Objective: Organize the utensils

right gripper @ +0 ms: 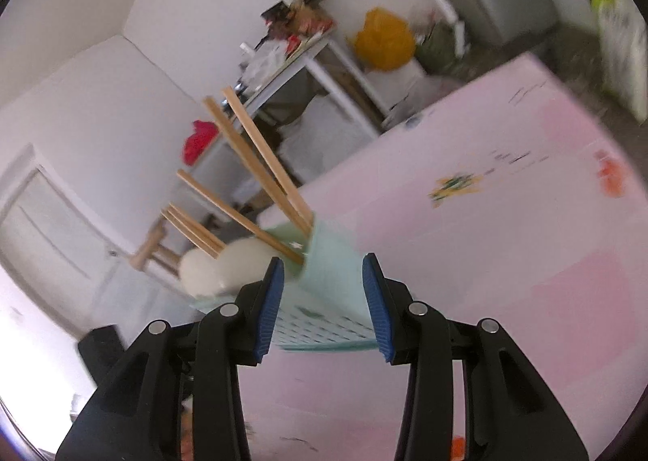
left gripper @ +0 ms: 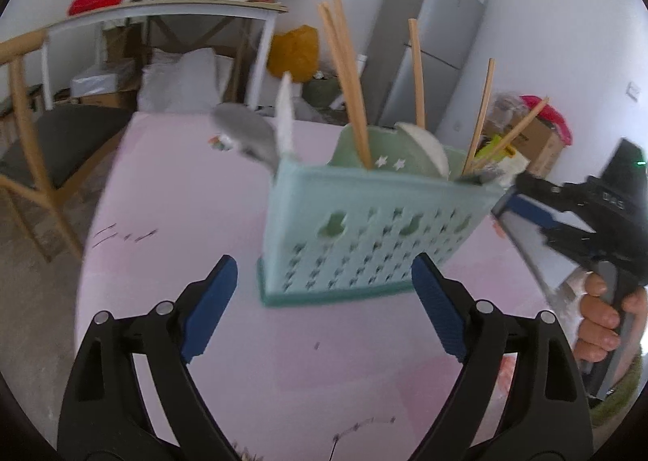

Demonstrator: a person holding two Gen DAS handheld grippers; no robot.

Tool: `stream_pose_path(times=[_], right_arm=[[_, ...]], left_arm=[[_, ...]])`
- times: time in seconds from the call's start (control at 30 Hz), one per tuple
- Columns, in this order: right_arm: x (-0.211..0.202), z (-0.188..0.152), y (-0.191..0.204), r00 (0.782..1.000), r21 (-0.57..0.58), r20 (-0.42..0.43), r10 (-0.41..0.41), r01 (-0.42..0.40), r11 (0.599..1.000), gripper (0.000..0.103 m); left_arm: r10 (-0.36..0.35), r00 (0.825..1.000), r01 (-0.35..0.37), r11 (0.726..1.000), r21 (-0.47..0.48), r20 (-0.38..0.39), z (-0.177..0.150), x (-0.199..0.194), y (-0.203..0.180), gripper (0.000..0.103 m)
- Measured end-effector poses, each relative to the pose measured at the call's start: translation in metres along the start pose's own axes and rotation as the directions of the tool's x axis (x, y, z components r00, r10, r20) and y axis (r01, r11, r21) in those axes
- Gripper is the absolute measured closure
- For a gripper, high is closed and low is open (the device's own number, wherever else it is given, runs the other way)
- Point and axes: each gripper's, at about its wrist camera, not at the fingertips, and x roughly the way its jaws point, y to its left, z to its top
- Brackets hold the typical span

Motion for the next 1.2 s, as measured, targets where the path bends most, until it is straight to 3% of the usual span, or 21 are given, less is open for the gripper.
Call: stream_pose_path(times=[0.13, 0.23, 0.37, 0.6, 0.73, 0.9, 1.2], right_arm=[[-0.015, -0.027, 0.025, 0.980, -0.177, 0.032, -0.195, 0.198, 0.964, 0.041], [-0.005, -0.059, 0.047, 0.929, -0.339, 0.037, -0.369, 0.359, 0.870, 0.027], [0.004, -0.088, 0.062, 0.881, -0.430, 0.072, -0.469, 0.451, 0.782, 0.017], [0.003, -0.103, 0.081, 0.838, -0.491, 0.172, -0.519, 0.529, 0.692, 0.007], [0.000, -0.099, 0.081, 0.824, -0.460, 0.179, -0.537, 0.553, 0.695, 0.007], [-0.007, -0.095, 0.078, 0.823, -0.415, 0.178, -0.539, 0.559, 0.718, 0.007], [-0.009, -0.087, 0.072, 0.806, -0.397, 0.195, -0.559, 0.587, 0.706, 0.007]], left_arm=[[0.182, 0.983, -0.182, 0.983, 0.030, 0.007, -0.018, -0.017, -0.007, 0.011], [0.244, 0.970, -0.244, 0.969, 0.031, -0.012, -0.028, -0.023, -0.011, 0.010], [0.318, 0.948, -0.317, 0.948, 0.029, -0.023, -0.032, -0.030, -0.013, 0.008], [0.433, 0.901, -0.433, 0.901, -0.002, -0.017, -0.023, -0.036, -0.012, 0.008], [0.506, 0.863, -0.506, 0.863, 0.007, 0.006, -0.018, -0.043, -0.016, 0.008], [0.534, 0.845, -0.534, 0.845, 0.015, 0.003, -0.014, -0.045, -0.021, 0.008], [0.582, 0.813, -0.582, 0.813, -0.001, 0.026, -0.008, -0.051, -0.018, 0.008]])
